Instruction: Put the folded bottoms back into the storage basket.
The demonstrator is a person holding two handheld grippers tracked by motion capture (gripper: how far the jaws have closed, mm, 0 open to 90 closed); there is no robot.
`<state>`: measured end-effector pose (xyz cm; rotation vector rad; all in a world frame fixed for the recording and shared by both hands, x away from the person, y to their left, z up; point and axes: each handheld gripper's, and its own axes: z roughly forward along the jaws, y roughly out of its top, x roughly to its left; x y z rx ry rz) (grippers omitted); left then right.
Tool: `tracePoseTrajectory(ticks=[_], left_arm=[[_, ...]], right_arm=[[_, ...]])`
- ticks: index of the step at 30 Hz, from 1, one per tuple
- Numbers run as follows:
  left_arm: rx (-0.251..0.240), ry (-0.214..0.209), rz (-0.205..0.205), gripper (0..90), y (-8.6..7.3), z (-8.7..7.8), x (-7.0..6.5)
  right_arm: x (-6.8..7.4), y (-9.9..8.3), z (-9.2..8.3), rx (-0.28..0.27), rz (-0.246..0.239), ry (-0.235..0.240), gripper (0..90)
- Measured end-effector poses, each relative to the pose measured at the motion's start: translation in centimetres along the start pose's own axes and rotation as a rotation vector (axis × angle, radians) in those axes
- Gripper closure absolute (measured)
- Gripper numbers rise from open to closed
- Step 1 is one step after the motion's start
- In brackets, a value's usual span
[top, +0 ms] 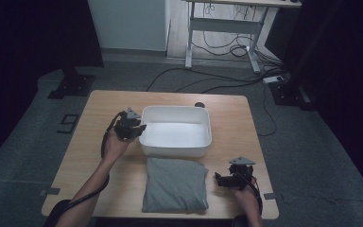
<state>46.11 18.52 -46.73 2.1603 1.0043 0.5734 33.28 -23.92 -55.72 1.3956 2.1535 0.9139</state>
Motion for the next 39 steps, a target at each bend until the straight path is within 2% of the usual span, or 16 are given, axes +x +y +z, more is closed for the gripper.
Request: tracePoseTrajectory(ticks=[4,8,12,14,19,22,23,26,27,28,29,30,34,35,37,39], left_arm=[[0.004,-0.044,-0.016,62.7,0.0,-0.3,0.4],[-0.029,-0.06,-0.015,53.6,0.0,-1.3,0.3],[-0.038,-0.055,-0.007,43.8,-0.2,-2.2,0.2],[-0.035,-0.081,-0.012,38.7,-0.5,-3.0,0.4],[-0.035,-0.109,-0.005,27.3,-1.3,-4.1,0.5],[-0.043,-0.104,-0.007,20.0,-2.2,-4.9,0.6],[-0.055,-0.104,-0.018,18.9,-3.0,-5.5,0.9],[-0.05,-0.106,-0.031,14.3,-3.8,-5.8,1.2],[-0.034,-0.097,-0.01,14.5,-4.6,-6.0,1.1],[-0.034,-0.097,-0.01,13.9,-4.6,-6.0,1.1],[-0.016,-0.097,0.017,14.0,-5.4,-5.9,0.9],[-0.016,-0.097,0.017,13.9,-5.4,-5.9,0.9],[-0.017,-0.147,0.02,12.6,-7.4,-5.3,0.4],[-0.017,-0.147,0.02,11.1,-7.4,-5.3,0.4],[-0.008,-0.128,0.05,9.8,-8.6,-4.9,-0.3],[-0.008,-0.124,0.054,9.0,-9.4,-4.8,-0.7]], right_arm=[[0.0,0.0,0.0,0.0,0.0,0.0,0.0],[0.0,0.0,0.0,0.0,0.0,0.0,0.0],[0.0,0.0,0.0,0.0,0.0,0.0,0.0],[0.0,0.0,0.0,0.0,0.0,0.0,0.0],[0.0,0.0,0.0,0.002,0.0,0.0,0.0],[0.0,0.0,0.0,0.002,0.001,0.0,0.0],[0.0,0.0,0.0,0.002,0.001,0.0,0.0],[0.0,0.0,0.0,0.002,0.001,0.0,0.0],[0.0,0.0,0.0,0.002,0.001,0.0,0.0],[0.0,0.0,0.0,0.002,0.001,0.0,0.0],[0.0,0.0,0.0,0.002,0.001,0.0,0.0],[0.0,0.0,0.0,0.002,0.001,0.0,0.0],[0.0,0.0,0.0,0.002,0.001,0.0,0.0],[0.0,0.0,0.0,0.002,0.001,0.0,0.0],[0.0,0.0,0.0,0.002,0.001,0.001,0.0],[0.0,0.0,0.0,0.002,0.001,0.0,0.0]])
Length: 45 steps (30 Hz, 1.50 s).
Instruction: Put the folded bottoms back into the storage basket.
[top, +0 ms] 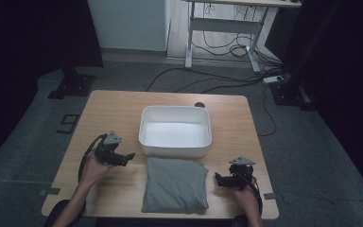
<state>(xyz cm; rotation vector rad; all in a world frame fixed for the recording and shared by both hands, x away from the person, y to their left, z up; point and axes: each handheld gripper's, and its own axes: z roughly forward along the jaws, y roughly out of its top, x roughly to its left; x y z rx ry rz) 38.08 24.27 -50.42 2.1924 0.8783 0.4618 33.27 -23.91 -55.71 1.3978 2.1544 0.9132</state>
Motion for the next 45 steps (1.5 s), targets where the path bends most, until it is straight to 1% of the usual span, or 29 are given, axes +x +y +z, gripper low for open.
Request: tracePoseTrajectory(ticks=[1,2,3,4,5,7,8,9,12,13,14,15,16,17,18,19,26,27,33,34,35,36,37,38,41,42,43,44,45], left_arm=[[0.0,0.0,0.0,8.8,0.0,0.0,0.0],[0.009,0.0,-0.006,8.5,-0.7,0.2,-0.3],[0.009,0.0,-0.006,8.1,-0.7,0.2,-0.3],[0.025,-0.006,-0.016,7.4,-1.4,0.4,-0.5],[0.025,-0.006,-0.016,6.2,-1.4,0.4,-0.5],[0.048,-0.006,-0.022,4.6,-1.9,0.8,-0.7],[0.07,-0.013,-0.036,0.9,-2.5,1.2,-0.8],[0.084,-0.016,-0.041,0.0,-2.7,1.4,-0.8],[0.133,0.0,-0.028,0.0,-3.2,1.9,-1.1],[0.133,0.0,-0.028,0.0,-3.2,1.9,-1.1],[0.144,0.007,-0.026,0.0,-3.3,2.0,-1.1],[0.137,0.004,-0.039,0.0,-3.5,2.0,-1.1],[0.137,-0.008,-0.072,0.0,-3.7,2.1,-0.8],[0.128,-0.01,-0.087,0.0,-3.9,2.1,-0.7],[0.116,-0.004,-0.092,0.0,-4.0,2.1,-0.6],[0.11,-0.002,-0.093,0.0,-4.1,2.0,-0.5],[0.11,0.002,-0.096,0.0,-4.1,2.0,-0.5],[0.11,0.012,-0.107,0.0,-4.1,2.0,-0.6],[0.11,0.019,-0.116,0.0,-4.0,2.2,-0.7],[0.111,0.026,-0.125,0.0,-3.9,2.2,-0.8],[0.111,0.026,-0.125,0.0,-3.9,2.2,-0.8],[0.121,0.028,-0.131,0.0,-3.7,2.2,-0.9],[0.121,0.028,-0.131,0.4,-3.7,2.2,-0.9],[0.121,0.004,-0.14,0.4,-3.5,2.2,-1.1],[0.115,-0.006,-0.132,0.0,-3.2,2.0,-1.3],[0.111,-0.014,-0.114,0.0,-2.8,1.8,-1.7],[0.111,-0.014,-0.114,0.0,-2.8,1.8,-1.7],[0.1,-0.02,-0.102,0.0,-2.4,1.5,-2.0],[0.095,-0.027,-0.099,0.0,-2.3,1.4,-2.2]], right_arm=[[0.0,0.0,0.0,0.0,0.0,0.0,0.0],[0.0,0.0,0.0,0.0,0.0,0.0,0.0],[0.0,0.0,0.0,0.0,0.0,0.0,0.0],[0.0,0.0,0.0,0.0,0.0,0.0,0.0],[0.0,0.0,0.0,0.0,0.0,0.0,0.0],[0.0,0.0,0.0,0.0,0.0,0.0,0.0],[0.0,0.0,0.0,0.0,0.0,0.0,0.0],[0.0,0.0,0.0,0.0,-0.001,0.001,0.0],[0.0,0.0,0.0,0.0,-0.001,0.001,0.0],[0.0,0.0,0.0,0.0,-0.001,0.001,0.0],[0.1,0.0,0.0,0.0,-0.002,0.001,0.0],[0.1,0.0,0.0,0.0,-0.002,0.002,0.0],[0.1,0.0,-0.1,0.0,-0.004,0.003,0.0],[0.1,0.0,-0.1,0.0,-0.004,0.003,0.0],[0.1,0.0,-0.1,0.0,-0.004,0.003,0.0],[0.1,0.0,-0.1,0.0,-0.005,0.004,0.0],[0.1,-0.1,-0.1,0.0,-0.005,0.007,0.0],[0.1,-0.1,-0.1,-0.001,-0.005,0.007,0.0],[0.2,0.0,-0.1,0.012,-0.007,0.008,0.0],[0.4,0.1,-0.2,0.019,-0.002,0.005,0.3],[0.4,0.1,-0.2,0.019,-0.002,0.005,0.3],[0.4,0.1,-0.4,0.019,0.015,0.012,0.5],[0.4,0.1,-0.4,0.019,0.015,0.012,0.5],[0.5,0.1,-0.7,0.01,0.025,0.026,0.5],[0.6,0.2,-1.2,-0.002,0.025,0.031,0.6],[0.8,0.2,-1.7,-0.012,0.026,0.051,0.6],[0.8,0.2,-1.7,-0.012,0.026,0.051,0.6],[1.0,0.2,-2.2,-0.013,0.019,0.058,0.7],[1.1,0.1,-2.4,-0.01,0.013,0.061,0.7]])
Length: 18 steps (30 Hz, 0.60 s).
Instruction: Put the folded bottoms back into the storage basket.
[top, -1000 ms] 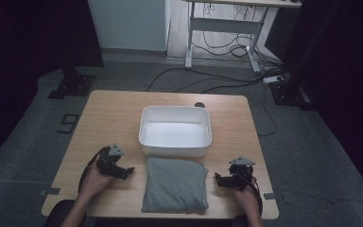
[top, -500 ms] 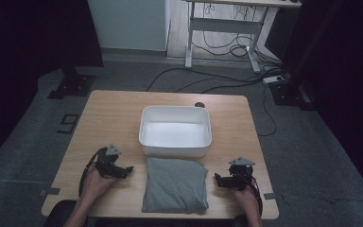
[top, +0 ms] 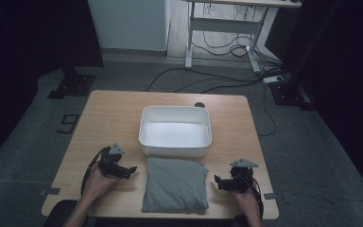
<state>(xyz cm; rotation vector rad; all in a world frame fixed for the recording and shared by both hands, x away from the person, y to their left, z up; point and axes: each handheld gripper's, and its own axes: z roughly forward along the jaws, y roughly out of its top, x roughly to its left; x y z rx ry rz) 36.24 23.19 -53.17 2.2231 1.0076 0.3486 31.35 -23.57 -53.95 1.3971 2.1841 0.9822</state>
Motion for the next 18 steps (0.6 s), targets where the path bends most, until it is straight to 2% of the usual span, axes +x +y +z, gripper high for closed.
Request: tracePoseTrajectory(ticks=[9,14,15,18], left_arm=[[-0.025,-0.046,0.032,0.0,0.6,-1.0,-2.0],[-0.029,-0.087,0.036,0.0,0.7,-1.3,-3.3],[-0.032,-0.105,0.042,0.0,0.8,-1.4,-3.9],[-0.04,-0.123,0.051,0.0,1.1,-1.6,-4.7]], right_arm=[[1.2,0.1,-1.5,0.003,-0.007,0.051,0.7],[2.3,0.5,-2.5,0.006,-0.008,0.086,0.8],[2.9,0.6,-2.9,0.008,-0.005,0.102,0.9],[3.7,1.0,-3.3,0.001,-0.007,0.129,1.2]])
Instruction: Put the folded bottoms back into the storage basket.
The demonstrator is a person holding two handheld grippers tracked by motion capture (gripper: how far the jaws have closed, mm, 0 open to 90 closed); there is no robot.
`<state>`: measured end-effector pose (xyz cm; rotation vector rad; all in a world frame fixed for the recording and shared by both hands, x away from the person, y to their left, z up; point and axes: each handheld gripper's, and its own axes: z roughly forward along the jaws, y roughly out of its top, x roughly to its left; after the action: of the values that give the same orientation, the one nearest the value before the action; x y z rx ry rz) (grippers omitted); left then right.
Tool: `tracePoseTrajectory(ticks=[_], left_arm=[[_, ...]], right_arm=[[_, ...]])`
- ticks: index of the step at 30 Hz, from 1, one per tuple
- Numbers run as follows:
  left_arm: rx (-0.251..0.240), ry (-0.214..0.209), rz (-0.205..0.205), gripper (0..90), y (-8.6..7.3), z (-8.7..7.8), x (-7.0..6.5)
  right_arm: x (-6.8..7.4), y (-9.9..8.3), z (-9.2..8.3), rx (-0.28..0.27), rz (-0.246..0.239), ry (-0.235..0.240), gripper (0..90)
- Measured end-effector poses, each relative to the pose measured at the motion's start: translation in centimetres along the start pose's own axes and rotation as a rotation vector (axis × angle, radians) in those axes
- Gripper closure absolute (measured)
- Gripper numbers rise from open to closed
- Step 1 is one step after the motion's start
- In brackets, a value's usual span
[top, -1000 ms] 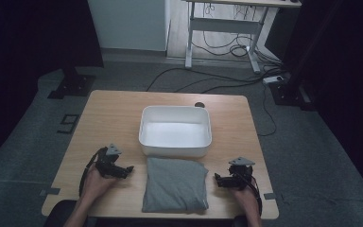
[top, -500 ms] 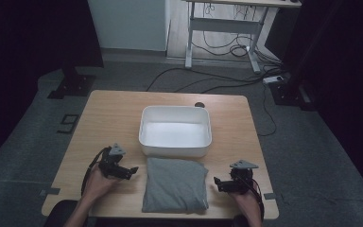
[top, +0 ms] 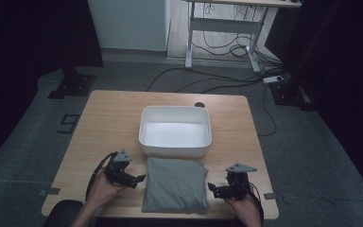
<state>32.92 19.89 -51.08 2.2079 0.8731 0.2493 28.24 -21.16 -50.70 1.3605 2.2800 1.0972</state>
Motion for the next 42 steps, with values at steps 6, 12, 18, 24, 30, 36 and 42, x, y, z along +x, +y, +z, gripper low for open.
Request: tracePoseTrajectory(ticks=[6,12,18,24,30,36,42], left_arm=[[0.004,-0.027,0.016,0.0,0.5,0.5,-1.3],[0.018,-0.052,0.016,0.0,0.4,1.6,-2.2],[0.037,-0.092,0.006,0.0,-0.5,3.0,-2.6],[0.074,-0.101,0.028,0.0,-0.6,4.2,-2.9],[0.106,-0.065,0.076,0.0,-0.6,4.4,-3.3],[0.101,-0.077,0.128,11.7,-0.7,4.1,-4.0],[0.079,-0.105,0.142,28.3,-0.7,3.9,-4.2]], right_arm=[[1.7,0.9,-0.1,-0.014,-0.013,0.044,1.2],[3.0,1.3,1.2,0.011,-0.026,0.075,1.2],[3.8,0.6,3.5,0.064,0.0,0.1,1.2],[4.0,0.3,5.1,0.098,0.011,0.127,1.2],[4.4,0.3,6.3,0.127,-0.009,0.126,2.2],[5.0,0.6,6.4,0.148,-0.073,0.139,17.4],[5.1,1.0,6.2,0.176,-0.053,0.215,44.0]])
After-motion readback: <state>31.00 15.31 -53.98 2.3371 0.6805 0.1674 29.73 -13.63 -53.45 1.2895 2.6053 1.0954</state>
